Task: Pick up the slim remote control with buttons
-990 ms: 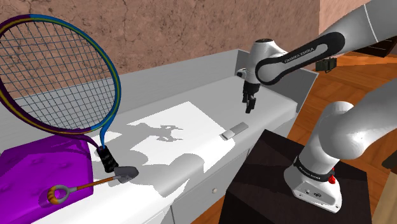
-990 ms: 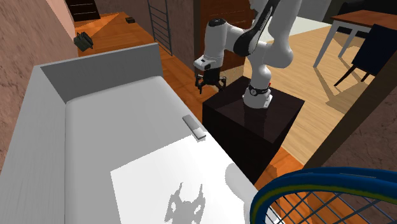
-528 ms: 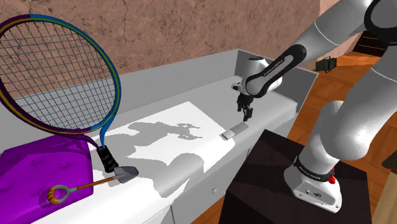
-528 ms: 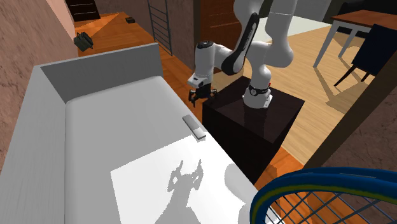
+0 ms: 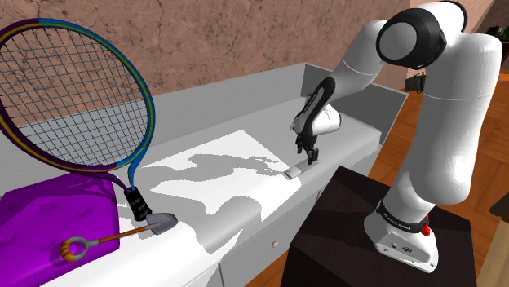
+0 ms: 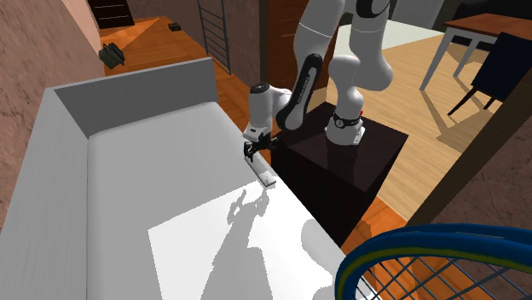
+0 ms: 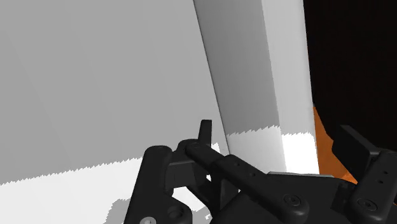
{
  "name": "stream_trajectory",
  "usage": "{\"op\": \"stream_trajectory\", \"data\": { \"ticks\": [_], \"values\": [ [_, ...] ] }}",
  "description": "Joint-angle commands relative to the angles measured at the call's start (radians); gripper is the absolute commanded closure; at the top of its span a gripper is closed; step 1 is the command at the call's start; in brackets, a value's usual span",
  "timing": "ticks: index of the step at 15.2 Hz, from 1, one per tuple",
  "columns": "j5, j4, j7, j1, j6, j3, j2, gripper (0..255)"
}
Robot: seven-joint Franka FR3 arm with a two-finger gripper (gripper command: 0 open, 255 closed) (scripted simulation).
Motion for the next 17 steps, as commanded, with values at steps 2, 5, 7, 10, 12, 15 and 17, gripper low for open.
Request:
{"op": "stream_trajectory", "data": {
  "ticks": [2,5,7,10,12,15,17],
  "values": [
    [0.097,0.066,-0.158,-0.091,0.041,0.098,0.121,0],
    [0.134,0.082,-0.187,-0.126,0.074,0.141,0.168,0],
    [0.156,0.093,-0.205,-0.149,0.095,0.169,0.200,0],
    [0.181,0.109,-0.226,-0.178,0.123,0.203,0.241,0],
    [0.180,0.110,-0.225,-0.176,0.122,0.203,0.240,255],
    [0.180,0.109,-0.225,-0.177,0.122,0.202,0.240,255],
    [0.180,0.109,-0.225,-0.177,0.121,0.202,0.239,255]
  ]
}}
